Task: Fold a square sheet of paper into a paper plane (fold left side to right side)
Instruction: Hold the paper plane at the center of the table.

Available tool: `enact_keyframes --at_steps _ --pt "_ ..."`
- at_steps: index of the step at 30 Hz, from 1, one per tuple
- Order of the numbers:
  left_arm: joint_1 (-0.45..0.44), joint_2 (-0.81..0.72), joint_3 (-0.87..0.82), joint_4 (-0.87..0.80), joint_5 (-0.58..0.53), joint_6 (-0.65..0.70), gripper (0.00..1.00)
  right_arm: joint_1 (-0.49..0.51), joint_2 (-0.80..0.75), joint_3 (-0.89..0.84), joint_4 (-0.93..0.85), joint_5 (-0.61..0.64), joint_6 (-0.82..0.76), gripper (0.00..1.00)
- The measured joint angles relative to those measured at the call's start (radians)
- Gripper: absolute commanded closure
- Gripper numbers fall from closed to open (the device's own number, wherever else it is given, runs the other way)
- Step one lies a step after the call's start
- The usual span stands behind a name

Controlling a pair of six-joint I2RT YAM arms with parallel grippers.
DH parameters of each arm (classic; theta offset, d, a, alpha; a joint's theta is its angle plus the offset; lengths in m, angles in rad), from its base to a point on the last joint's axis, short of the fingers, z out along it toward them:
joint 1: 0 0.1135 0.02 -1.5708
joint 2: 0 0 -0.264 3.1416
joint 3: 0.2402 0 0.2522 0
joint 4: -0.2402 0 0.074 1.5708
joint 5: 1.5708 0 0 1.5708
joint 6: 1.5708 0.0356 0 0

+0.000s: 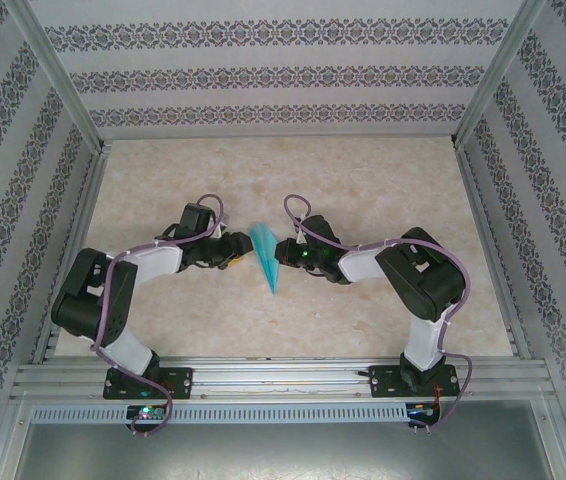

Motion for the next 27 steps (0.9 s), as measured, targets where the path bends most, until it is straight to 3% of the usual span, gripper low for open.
enact_keyframes --at_steps 15,27 --pt "-0.010 0.147 0.073 0.037 0.027 -0.006 0.59 0.000 0.000 0.010 -0.015 0.000 -0.018 0.96" --pt "-0.014 0.196 0.089 0.060 0.050 -0.012 0.67 0.000 -0.009 0.010 -0.058 0.012 -0.026 0.79"
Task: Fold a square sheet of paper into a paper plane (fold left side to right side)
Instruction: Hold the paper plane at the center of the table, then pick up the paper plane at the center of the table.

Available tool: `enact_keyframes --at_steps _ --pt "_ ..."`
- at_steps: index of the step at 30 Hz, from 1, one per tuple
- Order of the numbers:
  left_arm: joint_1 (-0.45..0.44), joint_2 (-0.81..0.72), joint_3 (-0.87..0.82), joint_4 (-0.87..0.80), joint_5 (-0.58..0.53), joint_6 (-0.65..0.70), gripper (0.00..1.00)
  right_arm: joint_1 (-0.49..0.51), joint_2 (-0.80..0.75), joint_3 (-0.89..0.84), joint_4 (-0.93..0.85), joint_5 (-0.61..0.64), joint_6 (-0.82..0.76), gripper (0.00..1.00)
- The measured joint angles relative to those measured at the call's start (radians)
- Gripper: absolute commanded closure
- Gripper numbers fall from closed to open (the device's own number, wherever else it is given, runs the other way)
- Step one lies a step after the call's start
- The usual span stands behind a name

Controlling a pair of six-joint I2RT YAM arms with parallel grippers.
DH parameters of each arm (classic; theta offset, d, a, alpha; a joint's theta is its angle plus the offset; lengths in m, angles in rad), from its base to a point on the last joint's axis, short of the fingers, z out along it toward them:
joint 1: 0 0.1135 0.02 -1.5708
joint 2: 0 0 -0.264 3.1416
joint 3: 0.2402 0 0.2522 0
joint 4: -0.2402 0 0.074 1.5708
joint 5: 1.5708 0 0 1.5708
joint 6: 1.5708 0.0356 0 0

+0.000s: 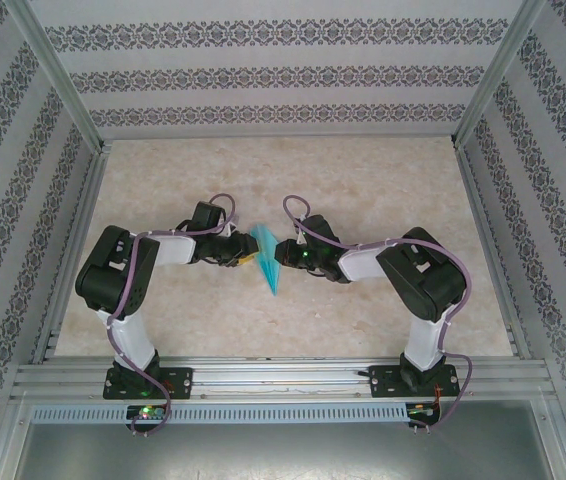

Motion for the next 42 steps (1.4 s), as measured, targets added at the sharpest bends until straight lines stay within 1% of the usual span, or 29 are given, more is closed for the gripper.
enact_keyframes --at_steps 6,11,14,16,19,22,27,34,42 --pt "-0.005 0.000 0.002 0.000 0.000 -0.003 0.67 -0.006 -0.047 0.000 -0.027 0.006 -0.011 0.68" --pt "-0.012 0.002 0.008 0.000 0.002 -0.007 0.67 -0.016 -0.118 0.000 -0.103 0.010 -0.039 0.59" --pt "-0.013 0.002 0.011 0.000 0.002 -0.008 0.67 -0.015 -0.199 0.011 -0.224 0.019 -0.084 0.56" --pt "-0.013 0.002 0.013 0.000 0.002 -0.008 0.67 -0.015 -0.238 0.047 -0.322 0.017 -0.120 0.55" --pt "-0.013 0.002 0.016 0.000 0.002 -0.008 0.67 -0.004 -0.260 0.118 -0.443 0.011 -0.163 0.51" --pt "-0.013 0.003 0.016 0.000 0.002 -0.007 0.67 0.034 -0.256 0.171 -0.542 0.011 -0.192 0.44" --pt "-0.013 0.008 0.018 -0.001 0.002 -0.007 0.68 0.099 -0.189 0.257 -0.665 0.034 -0.225 0.40" --pt "-0.014 0.015 0.023 -0.001 -0.001 -0.007 0.68 0.111 -0.079 0.335 -0.740 0.071 -0.237 0.40" --pt "-0.014 0.015 0.023 -0.001 -0.002 -0.007 0.68 0.127 -0.010 0.372 -0.760 0.086 -0.241 0.43"
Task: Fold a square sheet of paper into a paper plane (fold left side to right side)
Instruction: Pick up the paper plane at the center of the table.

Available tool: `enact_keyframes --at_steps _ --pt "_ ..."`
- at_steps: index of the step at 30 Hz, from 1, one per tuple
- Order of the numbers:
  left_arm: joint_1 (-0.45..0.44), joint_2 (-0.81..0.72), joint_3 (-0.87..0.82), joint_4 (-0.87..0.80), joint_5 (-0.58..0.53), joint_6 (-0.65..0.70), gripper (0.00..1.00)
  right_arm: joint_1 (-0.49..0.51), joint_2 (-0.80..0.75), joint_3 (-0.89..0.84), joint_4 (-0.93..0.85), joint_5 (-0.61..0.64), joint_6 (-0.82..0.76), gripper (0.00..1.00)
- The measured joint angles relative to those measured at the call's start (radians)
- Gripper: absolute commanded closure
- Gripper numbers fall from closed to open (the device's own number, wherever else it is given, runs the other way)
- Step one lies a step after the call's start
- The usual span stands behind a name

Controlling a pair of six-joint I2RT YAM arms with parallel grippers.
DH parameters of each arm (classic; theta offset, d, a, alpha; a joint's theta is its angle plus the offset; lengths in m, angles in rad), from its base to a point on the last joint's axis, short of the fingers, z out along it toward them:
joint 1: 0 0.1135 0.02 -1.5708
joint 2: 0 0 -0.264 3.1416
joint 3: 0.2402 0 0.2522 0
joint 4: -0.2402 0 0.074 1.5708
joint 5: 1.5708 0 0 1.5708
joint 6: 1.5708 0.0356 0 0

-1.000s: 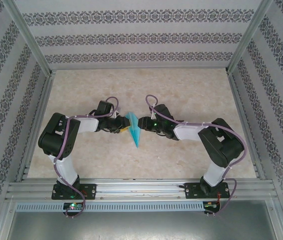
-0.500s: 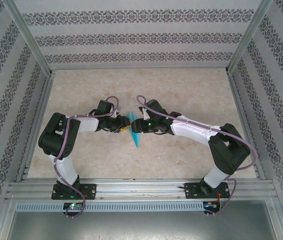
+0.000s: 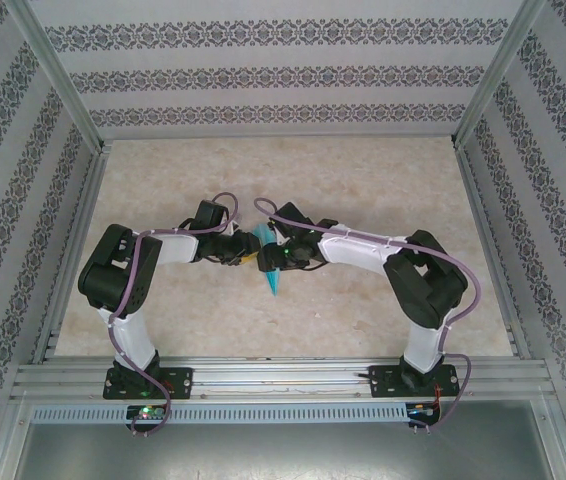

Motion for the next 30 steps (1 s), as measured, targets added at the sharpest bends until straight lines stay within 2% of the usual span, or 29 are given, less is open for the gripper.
enact_keyframes --at_steps 4,13,30 --pt "0.000 0.000 0.000 0.000 0.000 0.000 0.68 0.005 0.028 0.022 -0.004 0.004 -0.009 0.48" --pt "-0.005 0.000 0.000 0.000 0.000 0.000 0.68 0.005 0.051 0.043 -0.034 0.040 -0.019 0.67" --pt "-0.006 0.003 0.000 0.000 0.000 0.000 0.68 0.025 0.105 0.071 -0.055 0.048 -0.016 0.76"
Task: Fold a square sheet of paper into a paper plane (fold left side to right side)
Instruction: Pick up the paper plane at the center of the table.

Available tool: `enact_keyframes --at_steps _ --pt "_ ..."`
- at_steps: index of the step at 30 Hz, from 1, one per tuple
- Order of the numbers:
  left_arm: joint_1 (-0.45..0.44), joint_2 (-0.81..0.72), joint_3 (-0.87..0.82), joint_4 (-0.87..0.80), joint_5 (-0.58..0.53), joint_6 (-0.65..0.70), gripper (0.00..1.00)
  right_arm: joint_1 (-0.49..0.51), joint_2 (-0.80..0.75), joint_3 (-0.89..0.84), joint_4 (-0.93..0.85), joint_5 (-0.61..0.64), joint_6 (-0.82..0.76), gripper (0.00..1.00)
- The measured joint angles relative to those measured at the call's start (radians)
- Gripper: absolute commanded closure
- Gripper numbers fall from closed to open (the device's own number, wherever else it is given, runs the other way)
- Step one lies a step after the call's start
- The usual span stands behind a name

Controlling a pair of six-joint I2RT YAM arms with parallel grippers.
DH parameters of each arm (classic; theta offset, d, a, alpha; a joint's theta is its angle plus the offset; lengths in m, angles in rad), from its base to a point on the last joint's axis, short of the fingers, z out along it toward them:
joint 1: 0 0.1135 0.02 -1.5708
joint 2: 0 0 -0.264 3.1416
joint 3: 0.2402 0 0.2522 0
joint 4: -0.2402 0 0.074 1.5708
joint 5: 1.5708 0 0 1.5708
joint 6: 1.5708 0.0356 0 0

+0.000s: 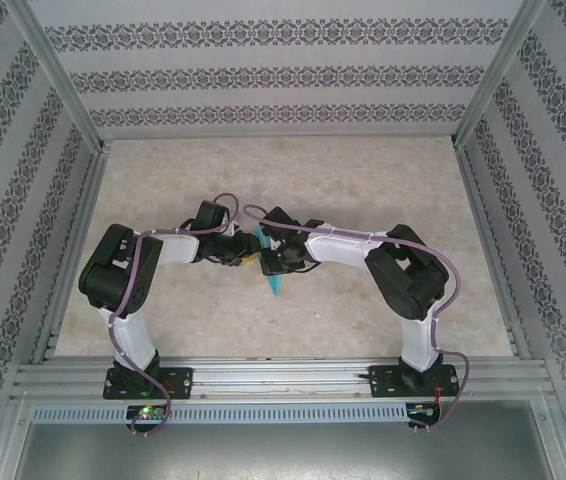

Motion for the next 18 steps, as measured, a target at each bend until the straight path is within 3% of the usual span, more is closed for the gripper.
enact_keyframes --at_steps 12,18 --pt "0.000 -0.007 0.000 -0.002 -0.005 0.001 0.64 0.024 0.016 0.004 -0.002 0.000 0.010 0.86" --pt "0.007 -0.123 -0.005 -0.037 -0.042 0.019 0.60 0.024 0.017 0.013 -0.010 0.012 0.028 0.97"
